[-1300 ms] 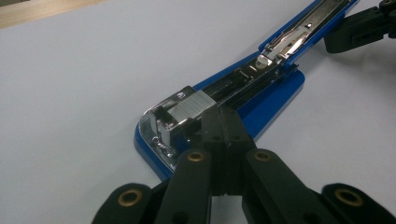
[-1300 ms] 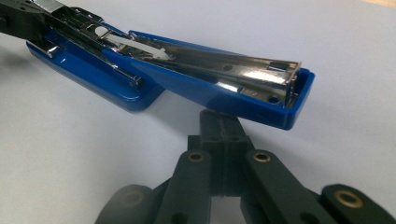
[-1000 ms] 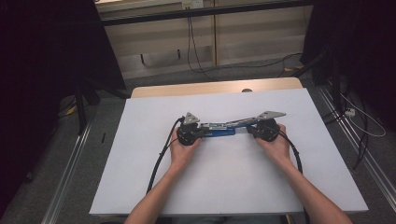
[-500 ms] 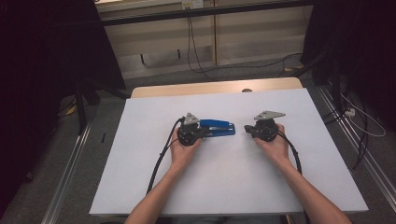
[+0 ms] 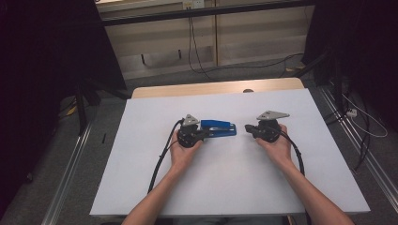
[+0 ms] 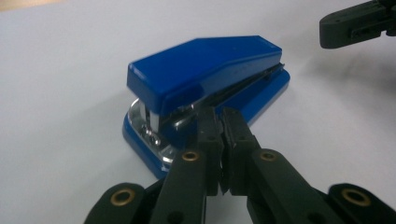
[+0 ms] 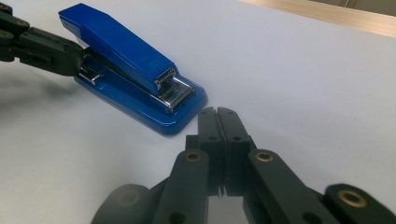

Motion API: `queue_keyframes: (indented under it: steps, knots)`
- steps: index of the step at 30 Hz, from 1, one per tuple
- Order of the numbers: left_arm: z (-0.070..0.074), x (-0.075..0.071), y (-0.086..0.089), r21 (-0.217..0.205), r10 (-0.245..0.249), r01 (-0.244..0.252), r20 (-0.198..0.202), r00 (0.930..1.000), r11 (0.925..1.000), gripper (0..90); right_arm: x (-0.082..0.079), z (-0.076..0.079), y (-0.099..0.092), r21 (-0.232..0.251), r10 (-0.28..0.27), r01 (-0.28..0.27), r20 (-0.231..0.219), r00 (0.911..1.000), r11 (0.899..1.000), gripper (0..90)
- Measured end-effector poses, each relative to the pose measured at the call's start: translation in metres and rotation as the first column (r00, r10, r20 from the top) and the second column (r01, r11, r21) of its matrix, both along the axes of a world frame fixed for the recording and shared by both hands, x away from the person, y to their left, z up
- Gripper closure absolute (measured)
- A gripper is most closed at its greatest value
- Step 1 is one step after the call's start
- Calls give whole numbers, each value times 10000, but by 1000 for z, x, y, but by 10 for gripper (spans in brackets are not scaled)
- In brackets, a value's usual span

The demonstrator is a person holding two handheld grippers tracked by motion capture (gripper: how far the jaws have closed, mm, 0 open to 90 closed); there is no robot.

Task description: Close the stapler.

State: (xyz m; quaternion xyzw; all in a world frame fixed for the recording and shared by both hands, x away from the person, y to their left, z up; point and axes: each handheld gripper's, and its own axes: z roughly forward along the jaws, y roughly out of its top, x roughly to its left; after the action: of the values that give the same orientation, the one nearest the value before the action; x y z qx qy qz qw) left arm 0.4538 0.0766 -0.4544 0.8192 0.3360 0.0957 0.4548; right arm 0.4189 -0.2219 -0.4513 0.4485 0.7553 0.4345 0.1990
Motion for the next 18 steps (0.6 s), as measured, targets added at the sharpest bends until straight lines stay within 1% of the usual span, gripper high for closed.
queue_keyframes:
  steps: [2,4,7,9,12,13,14,15,17,18]
  knots:
    - [1,-3,4,105,42,-44,204,9998,9999,872,-1,0,-1,107,3,-3,33,10000,9999,876]
    - [2,-3,9,76,32,-34,193,9998,10000,858,-1,0,-1,159,-22,21,55,10000,9999,869]
    - [5,-4,13,52,98,-100,329,9994,9999,817,-1,-1,-2,306,-24,20,110,9999,9995,853]
    - [8,-3,15,3,20,-20,392,9992,10000,793,-2,-1,-1,370,-45,38,193,9998,9993,836]
    - [11,-4,17,126,-10,4,518,9987,9999,752,-4,-1,-1,489,54,-67,267,9996,9988,806]
    - [12,-5,18,159,25,-34,560,9984,9999,731,-4,0,-1,531,170,-184,267,9995,9984,798]
    - [13,-6,18,149,73,-82,584,9983,9999,701,-5,0,0,551,289,-303,267,9992,9980,783]
    - [15,-8,19,25,121,-123,657,9978,9999,669,-5,1,0,581,318,-334,274,9991,9978,752]
    - [16,-10,20,-59,140,-136,742,9971,9999,645,-5,1,2,665,313,-333,302,9991,9972,678]
    - [17,-11,21,-107,214,-207,751,9969,9997,612,-6,2,2,691,303,-323,303,9991,9971,662]
